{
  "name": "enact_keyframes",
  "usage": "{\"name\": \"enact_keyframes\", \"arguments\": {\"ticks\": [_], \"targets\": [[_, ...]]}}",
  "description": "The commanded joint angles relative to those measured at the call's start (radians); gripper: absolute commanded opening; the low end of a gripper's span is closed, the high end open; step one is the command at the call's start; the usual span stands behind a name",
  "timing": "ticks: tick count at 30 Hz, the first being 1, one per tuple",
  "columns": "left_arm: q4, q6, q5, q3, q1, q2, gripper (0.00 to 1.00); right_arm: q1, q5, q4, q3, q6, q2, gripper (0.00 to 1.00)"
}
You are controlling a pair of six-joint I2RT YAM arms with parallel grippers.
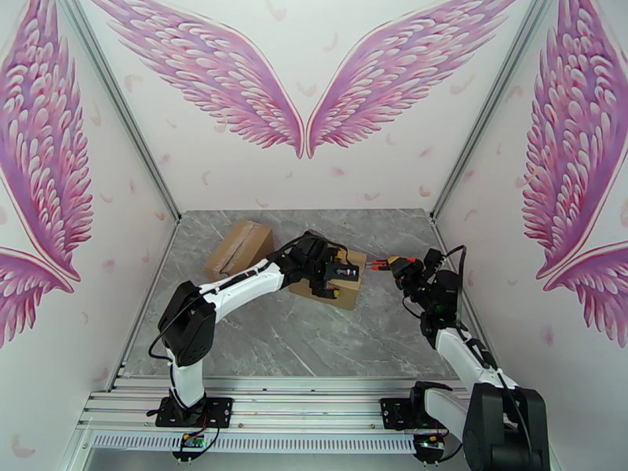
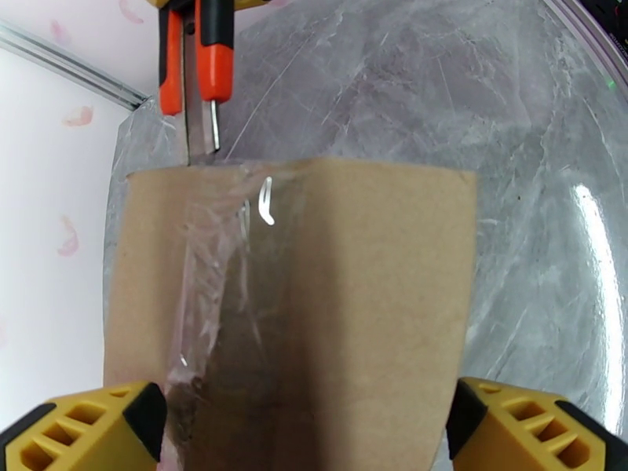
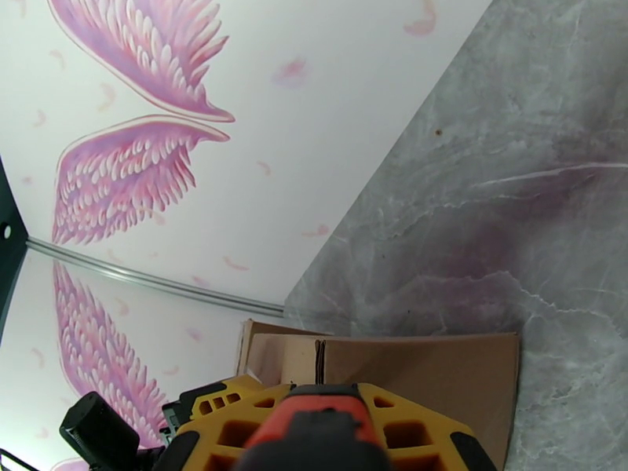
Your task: Unpack the express box
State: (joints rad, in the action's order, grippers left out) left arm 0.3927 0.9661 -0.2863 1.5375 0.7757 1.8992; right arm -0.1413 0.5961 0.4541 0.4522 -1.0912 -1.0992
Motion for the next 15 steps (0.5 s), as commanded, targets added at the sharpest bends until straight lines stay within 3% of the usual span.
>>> {"name": "enact_keyframes", "arguments": {"ticks": [1, 7, 15], "targets": [[-0.029, -0.001, 0.019, 0.051, -0.036, 0.026, 0.99, 0.016, 0.199, -0.17, 0.003, 0.059, -0.007, 0.0], [-0.014, 0.025, -0.004, 0.052, -0.059, 0.031, 0.99, 0.014, 0.291, -0.207, 0.029, 0.068, -0.021, 0.0], [0.0, 0.062, -0.016, 0.053, -0.078, 0.03, 0.99, -0.001, 0.391, -0.42, 0.104, 0.211, -0.031, 0.0]]}}
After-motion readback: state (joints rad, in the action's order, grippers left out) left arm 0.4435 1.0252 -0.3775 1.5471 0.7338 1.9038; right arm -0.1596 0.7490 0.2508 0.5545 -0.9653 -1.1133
